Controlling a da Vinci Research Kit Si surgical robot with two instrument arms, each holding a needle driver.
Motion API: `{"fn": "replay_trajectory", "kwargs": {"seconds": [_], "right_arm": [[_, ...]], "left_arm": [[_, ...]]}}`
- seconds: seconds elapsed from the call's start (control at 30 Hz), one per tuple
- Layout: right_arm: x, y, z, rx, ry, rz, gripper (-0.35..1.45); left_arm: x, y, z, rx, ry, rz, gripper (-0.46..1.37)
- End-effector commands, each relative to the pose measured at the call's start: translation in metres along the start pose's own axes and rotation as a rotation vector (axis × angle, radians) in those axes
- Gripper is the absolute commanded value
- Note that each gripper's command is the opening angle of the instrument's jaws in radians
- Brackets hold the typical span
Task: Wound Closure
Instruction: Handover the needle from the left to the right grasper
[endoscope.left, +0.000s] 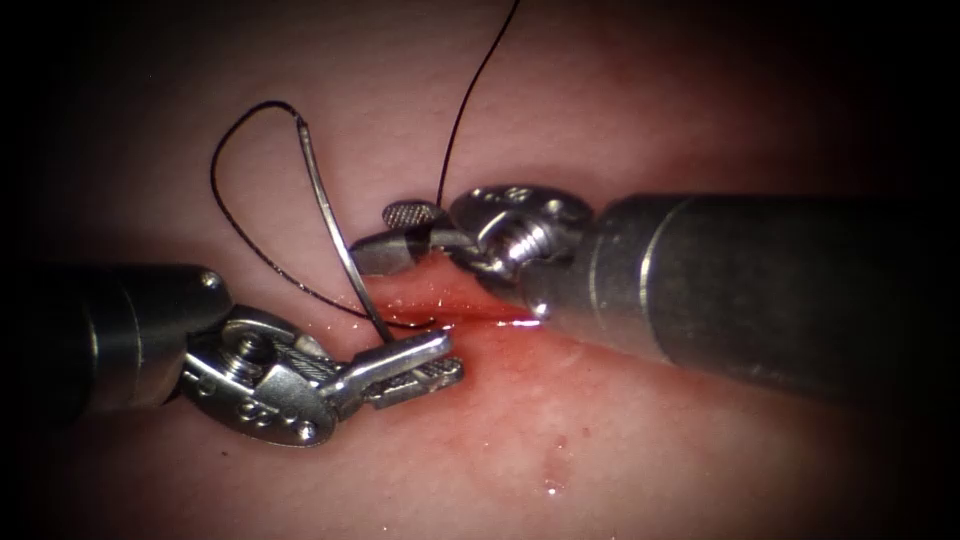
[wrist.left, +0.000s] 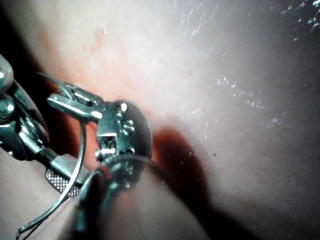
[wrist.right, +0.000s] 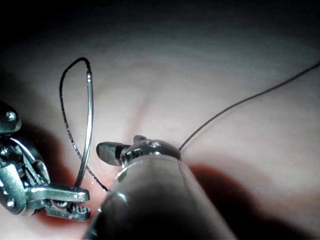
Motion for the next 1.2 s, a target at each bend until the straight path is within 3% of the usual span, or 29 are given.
{"fn": "replay_trajectory", "kwargs": {"seconds": [0.03, 0.37, 0.5, 0.97, 1.2], "right_arm": [[0.0, 0.0001, 0.0, 0.002, 0.003, 0.001, 0.62], [0.0005, 0.0007, -0.0004, 0.009, 0.009, -0.013, 0.78], [0.0006, 0.0011, -0.001, 0.019, 0.015, -0.014, 0.66], [0.0013, 0.0023, -0.0038, 0.071, 0.034, -0.012, 0.56], [0.0013, 0.0026, -0.005, 0.157, 0.048, 0.0, 0.55]], "left_arm": [[0.0, 0.0, 0.0, -0.007, 0.001, 0.0, -0.35], [-0.0001, -0.0001, -0.0001, -0.05, 0.037, -0.013, -0.35], [-0.0001, -0.0001, -0.0001, -0.073, 0.052, -0.025, -0.35], [-0.0002, -0.0009, 0.0001, -0.149, 0.156, -0.091, -0.35], [-0.0002, -0.0017, 0.0004, -0.199, 0.23, -0.123, -0.35]]}}
